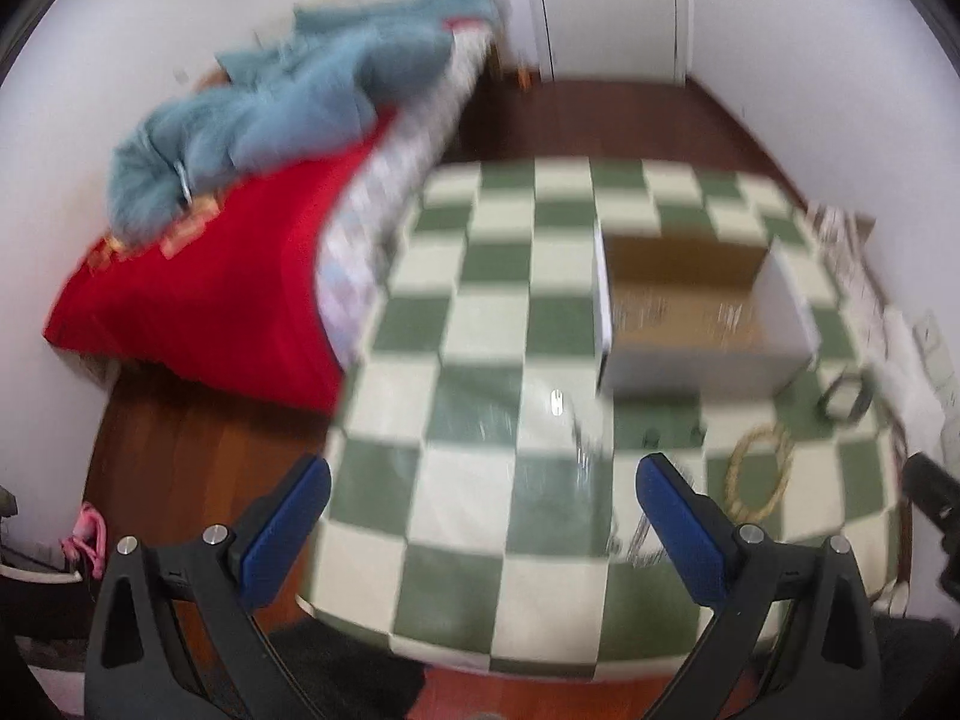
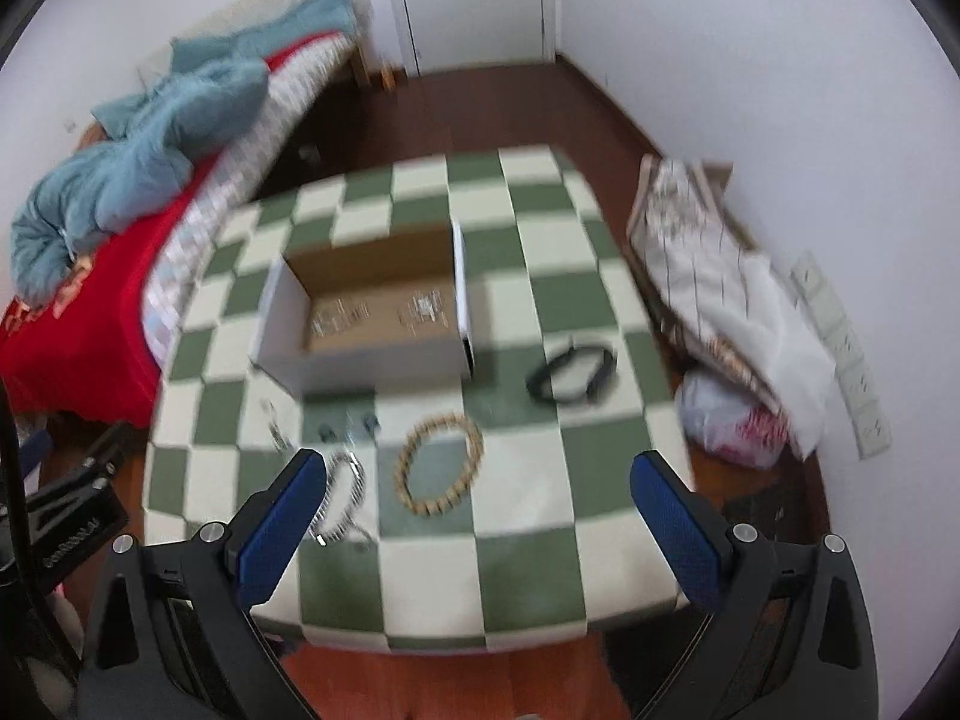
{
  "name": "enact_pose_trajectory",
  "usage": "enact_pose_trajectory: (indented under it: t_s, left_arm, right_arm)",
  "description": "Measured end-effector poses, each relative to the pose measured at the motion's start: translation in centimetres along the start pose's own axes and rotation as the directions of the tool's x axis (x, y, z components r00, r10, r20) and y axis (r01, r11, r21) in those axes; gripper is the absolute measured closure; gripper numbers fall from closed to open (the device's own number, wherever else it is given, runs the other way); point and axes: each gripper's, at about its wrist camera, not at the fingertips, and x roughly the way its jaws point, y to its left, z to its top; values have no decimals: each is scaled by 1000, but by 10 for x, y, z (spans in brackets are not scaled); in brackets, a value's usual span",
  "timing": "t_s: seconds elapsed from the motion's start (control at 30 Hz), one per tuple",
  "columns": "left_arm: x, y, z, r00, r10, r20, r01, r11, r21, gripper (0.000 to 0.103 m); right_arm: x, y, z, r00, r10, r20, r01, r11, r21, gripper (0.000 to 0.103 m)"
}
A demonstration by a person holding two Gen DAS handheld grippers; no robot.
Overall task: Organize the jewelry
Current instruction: 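Raise both open tools away from the box, then close the right tool on the thick curb-chain bracelet while the left tool grips the thin pendant chain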
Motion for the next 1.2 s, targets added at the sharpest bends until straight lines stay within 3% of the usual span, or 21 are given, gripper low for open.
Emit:
enact_pose_trajectory:
  t_s: [0.17,0.3,0.4,0.53,0.7,0.83,1.07,1.2]
  left_arm:
    - [51,-3,-20,993,41,-114,-38,999,27,1]
    - [68,9,-28,986,90,-140,-87,996,29,1]
    - [76,21,-31,981,111,-159,-111,994,12,1]
    - [84,33,-35,976,122,-178,-124,992,0,1]
    - [91,39,-40,973,115,-198,-119,993,-8,1]
    - [94,36,-40,974,94,-206,-100,995,-17,1]
    - [94,8,-40,971,-23,-238,20,1000,-14,1]
    - [98,-27,-42,951,-144,-272,148,989,-4,2]
  right_arm:
    - [53,-4,-25,986,103,-128,-95,993,64,35]
    - [94,17,-37,948,247,-202,-225,966,125,42]
    - [121,41,-43,926,284,-247,-257,957,137,46]
    - [150,68,-51,923,240,-300,-216,970,112,46]
    - [153,103,-55,953,90,-291,-111,992,-58,53]
    - [148,116,-66,973,-17,-230,-30,980,-198,99]
    - [136,67,-77,973,4,-232,-35,991,-128,100]
    - [132,22,-82,971,-17,-240,0,997,-71,100]
